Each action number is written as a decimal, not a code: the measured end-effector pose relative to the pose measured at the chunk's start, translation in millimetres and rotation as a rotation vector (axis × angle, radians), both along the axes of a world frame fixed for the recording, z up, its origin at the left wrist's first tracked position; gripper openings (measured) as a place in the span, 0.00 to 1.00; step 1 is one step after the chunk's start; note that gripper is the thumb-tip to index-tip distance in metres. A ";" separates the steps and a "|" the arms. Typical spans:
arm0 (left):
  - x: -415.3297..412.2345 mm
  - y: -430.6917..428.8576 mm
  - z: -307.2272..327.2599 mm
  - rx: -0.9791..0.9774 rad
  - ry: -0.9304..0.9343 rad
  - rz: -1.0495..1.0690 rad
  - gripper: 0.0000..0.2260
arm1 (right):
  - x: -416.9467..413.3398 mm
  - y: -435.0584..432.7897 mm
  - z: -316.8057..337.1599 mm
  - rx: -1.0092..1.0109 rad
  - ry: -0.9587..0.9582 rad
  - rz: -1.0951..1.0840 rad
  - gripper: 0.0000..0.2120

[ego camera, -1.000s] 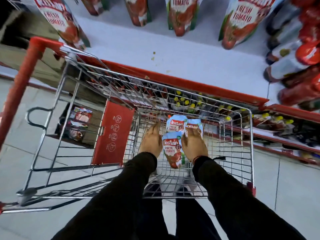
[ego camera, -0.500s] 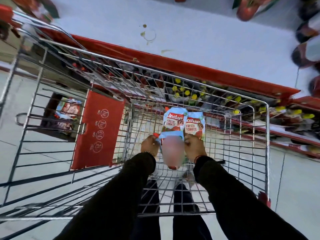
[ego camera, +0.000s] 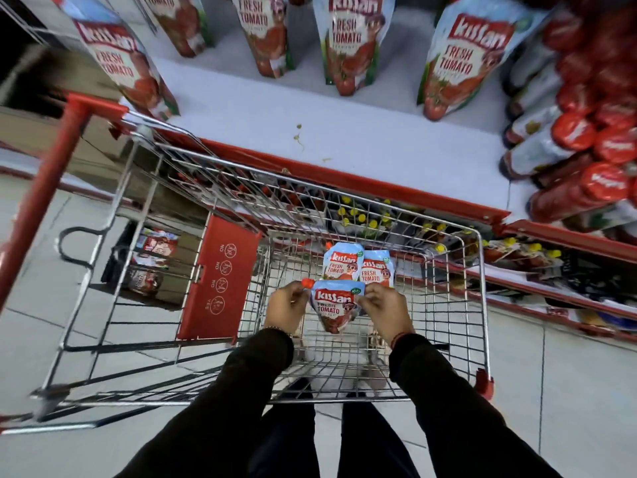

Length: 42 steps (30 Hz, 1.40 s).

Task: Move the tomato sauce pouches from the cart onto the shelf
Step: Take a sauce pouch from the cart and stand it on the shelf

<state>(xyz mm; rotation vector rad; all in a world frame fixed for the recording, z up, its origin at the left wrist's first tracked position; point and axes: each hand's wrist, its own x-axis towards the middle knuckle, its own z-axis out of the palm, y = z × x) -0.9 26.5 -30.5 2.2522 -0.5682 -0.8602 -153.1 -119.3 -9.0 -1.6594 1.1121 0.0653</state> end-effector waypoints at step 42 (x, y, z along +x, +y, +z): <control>279.3 -60.3 209.6 -0.451 -0.624 0.021 0.10 | 272.7 -50.2 189.1 -0.443 -0.450 -0.076 0.08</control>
